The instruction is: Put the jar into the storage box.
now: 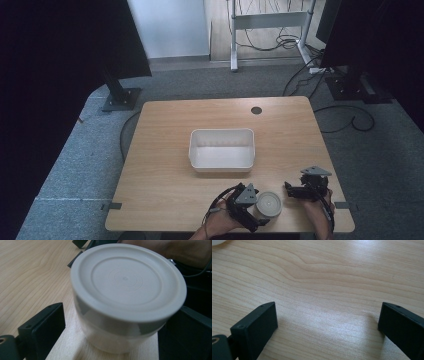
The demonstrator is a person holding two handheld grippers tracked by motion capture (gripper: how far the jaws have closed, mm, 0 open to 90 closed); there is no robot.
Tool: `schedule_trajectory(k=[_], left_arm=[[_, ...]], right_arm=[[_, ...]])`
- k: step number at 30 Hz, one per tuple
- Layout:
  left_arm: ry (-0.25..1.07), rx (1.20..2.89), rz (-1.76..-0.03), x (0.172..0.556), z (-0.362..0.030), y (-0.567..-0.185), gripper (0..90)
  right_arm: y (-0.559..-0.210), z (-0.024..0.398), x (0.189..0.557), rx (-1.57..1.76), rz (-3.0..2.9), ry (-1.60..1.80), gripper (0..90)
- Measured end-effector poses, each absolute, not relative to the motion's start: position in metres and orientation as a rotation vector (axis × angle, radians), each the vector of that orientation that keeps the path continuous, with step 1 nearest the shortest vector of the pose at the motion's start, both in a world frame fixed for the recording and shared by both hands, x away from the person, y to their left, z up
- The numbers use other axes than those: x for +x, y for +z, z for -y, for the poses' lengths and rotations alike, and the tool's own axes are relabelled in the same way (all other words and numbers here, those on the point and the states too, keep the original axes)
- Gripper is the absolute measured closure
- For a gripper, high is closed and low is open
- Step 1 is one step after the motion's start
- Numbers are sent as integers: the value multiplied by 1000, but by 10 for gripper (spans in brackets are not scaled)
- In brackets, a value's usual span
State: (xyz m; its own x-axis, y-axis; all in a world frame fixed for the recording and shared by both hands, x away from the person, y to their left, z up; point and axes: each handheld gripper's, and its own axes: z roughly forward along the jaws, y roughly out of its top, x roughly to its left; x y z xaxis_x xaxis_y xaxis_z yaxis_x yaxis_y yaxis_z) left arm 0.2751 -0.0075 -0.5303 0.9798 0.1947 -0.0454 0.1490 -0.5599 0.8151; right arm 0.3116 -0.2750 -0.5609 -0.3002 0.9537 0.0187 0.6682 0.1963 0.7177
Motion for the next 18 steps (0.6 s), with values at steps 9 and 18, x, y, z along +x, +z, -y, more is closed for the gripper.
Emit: schedule_trajectory(k=[9, 18], left_arm=[[71, 2189, -251, 274, 20, -536, 40], [93, 2188, -258, 273, 26, -539, 88]], right_arm=[[-561, 275, 312, 1510, -2046, 882, 18], [-561, 275, 312, 1507, -2048, 883, 18]])
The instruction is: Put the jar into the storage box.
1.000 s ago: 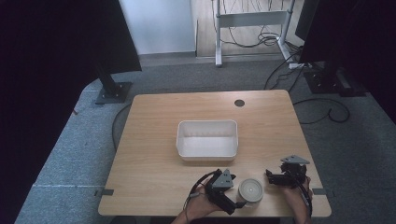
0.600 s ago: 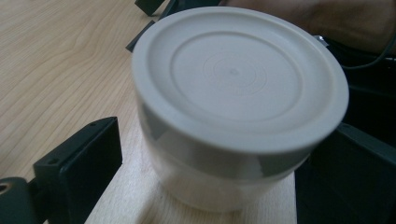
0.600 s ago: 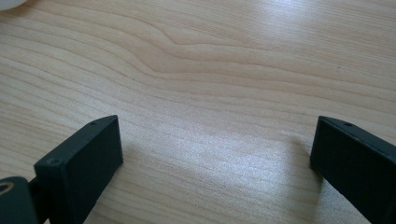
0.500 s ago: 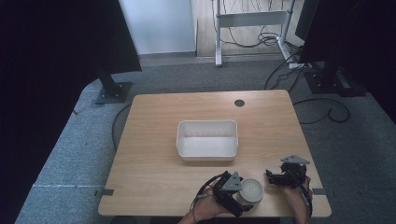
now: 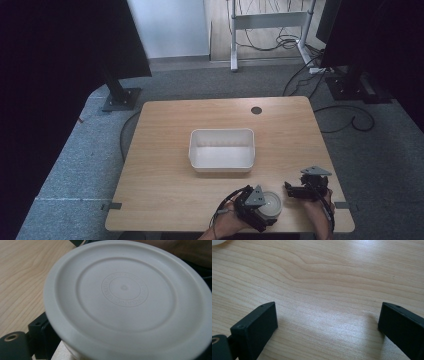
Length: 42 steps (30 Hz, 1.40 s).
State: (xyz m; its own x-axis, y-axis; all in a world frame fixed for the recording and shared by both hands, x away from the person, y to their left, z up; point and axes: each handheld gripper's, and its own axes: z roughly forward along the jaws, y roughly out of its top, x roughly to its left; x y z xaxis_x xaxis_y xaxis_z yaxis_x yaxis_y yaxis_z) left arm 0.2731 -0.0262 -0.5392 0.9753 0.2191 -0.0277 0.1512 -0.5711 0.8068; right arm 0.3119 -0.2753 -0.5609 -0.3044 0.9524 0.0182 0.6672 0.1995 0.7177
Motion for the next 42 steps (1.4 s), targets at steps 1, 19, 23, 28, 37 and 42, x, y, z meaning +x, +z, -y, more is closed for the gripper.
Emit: schedule_trajectory(k=[1, 19, 23, 28, 37, 42], left_arm=[[104, 2191, -254, 273, 26, -539, 91], [140, 2181, -260, 276, 19, -523, 99], [178, 2188, -273, 278, 14, -518, 99], [197, 2188, -292, 282, 9, -515, 99], [228, 2173, -331, 291, -5, -506, 99], [252, 2163, -352, 297, -14, -501, 99]], right_arm=[[-561, 275, 312, 1507, -2048, 883, 18], [-561, 275, 312, 1505, -2050, 883, 18], [-561, 275, 312, 1505, -2050, 883, 17], [-561, 275, 312, 1506, -2050, 883, 17], [-561, 275, 312, 1506, -2050, 883, 18], [-561, 275, 312, 1506, -2050, 883, 18]])
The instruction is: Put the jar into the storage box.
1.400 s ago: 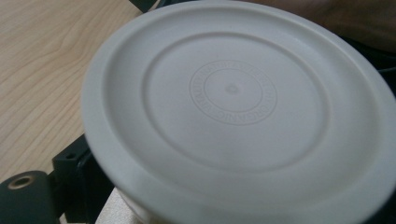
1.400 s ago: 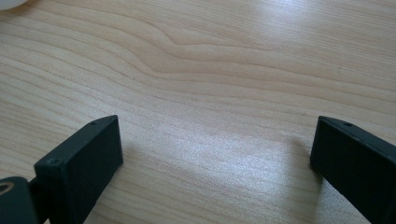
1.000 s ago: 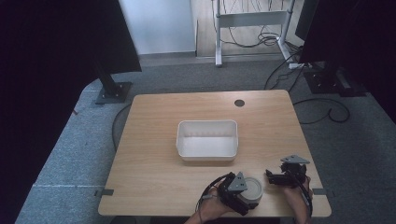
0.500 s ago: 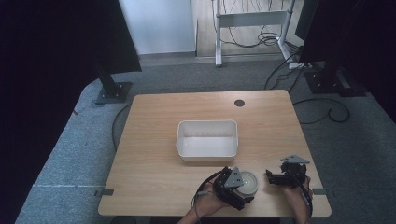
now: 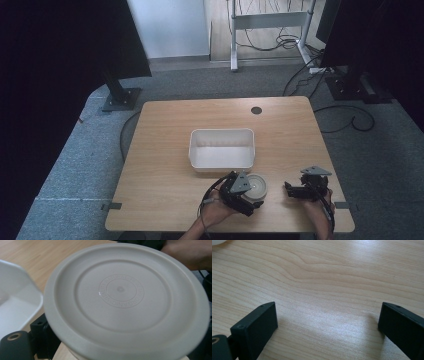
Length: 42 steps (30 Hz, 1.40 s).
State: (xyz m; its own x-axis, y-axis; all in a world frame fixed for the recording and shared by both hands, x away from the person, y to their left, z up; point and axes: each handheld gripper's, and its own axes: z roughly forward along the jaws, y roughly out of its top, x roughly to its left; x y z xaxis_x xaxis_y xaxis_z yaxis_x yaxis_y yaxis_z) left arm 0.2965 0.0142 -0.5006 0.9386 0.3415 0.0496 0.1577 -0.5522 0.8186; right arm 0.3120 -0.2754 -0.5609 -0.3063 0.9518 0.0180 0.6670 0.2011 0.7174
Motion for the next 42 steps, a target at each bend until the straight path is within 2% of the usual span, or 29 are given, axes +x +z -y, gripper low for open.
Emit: schedule_trajectory(k=[15, 42], left_arm=[[315, 2132, -424, 313, -45, -485, 99], [368, 2092, -539, 348, -71, -470, 99]], right_arm=[[-561, 275, 312, 1505, -2050, 883, 18], [-561, 275, 312, 1506, -2050, 883, 17]])
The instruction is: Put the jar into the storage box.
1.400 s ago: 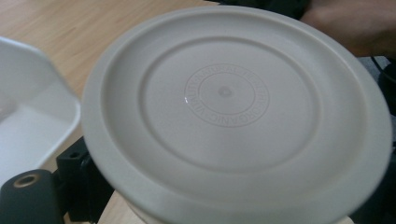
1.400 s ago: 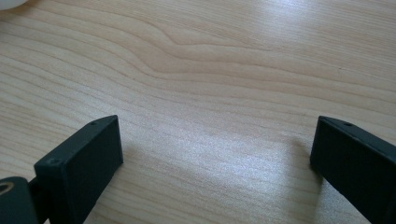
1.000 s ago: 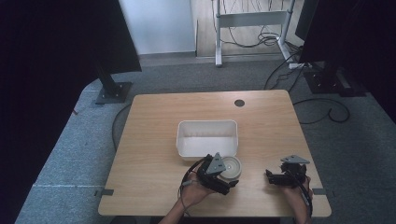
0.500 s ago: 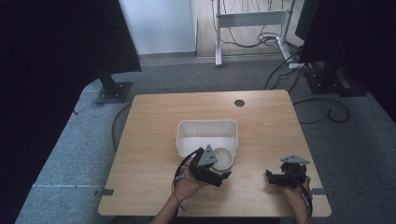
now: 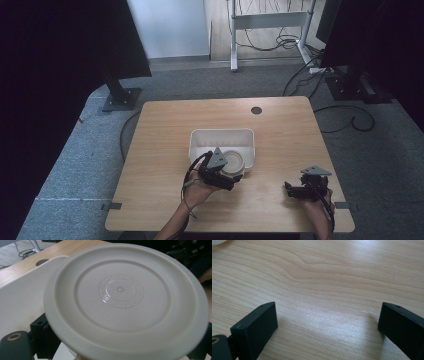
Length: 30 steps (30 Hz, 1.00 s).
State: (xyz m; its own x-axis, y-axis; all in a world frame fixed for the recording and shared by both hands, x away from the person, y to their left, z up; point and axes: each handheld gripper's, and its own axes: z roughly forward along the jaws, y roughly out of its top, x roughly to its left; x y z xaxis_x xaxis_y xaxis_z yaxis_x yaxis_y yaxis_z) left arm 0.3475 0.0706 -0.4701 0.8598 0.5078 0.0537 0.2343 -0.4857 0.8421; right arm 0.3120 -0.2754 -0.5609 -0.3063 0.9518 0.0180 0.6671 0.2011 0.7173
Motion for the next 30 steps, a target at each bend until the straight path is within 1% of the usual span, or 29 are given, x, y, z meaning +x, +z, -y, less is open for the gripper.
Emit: schedule_trajectory(k=[10, 21, 30], left_arm=[[391, 2077, -582, 361, -73, -470, 99], [442, 2076, -616, 375, -68, -475, 99], [451, 2048, -663, 386, -65, -479, 99]], right_arm=[[-561, 275, 312, 1506, -2050, 883, 18], [-561, 275, 312, 1506, -2050, 883, 17], [-561, 275, 312, 1506, -2050, 883, 17]])
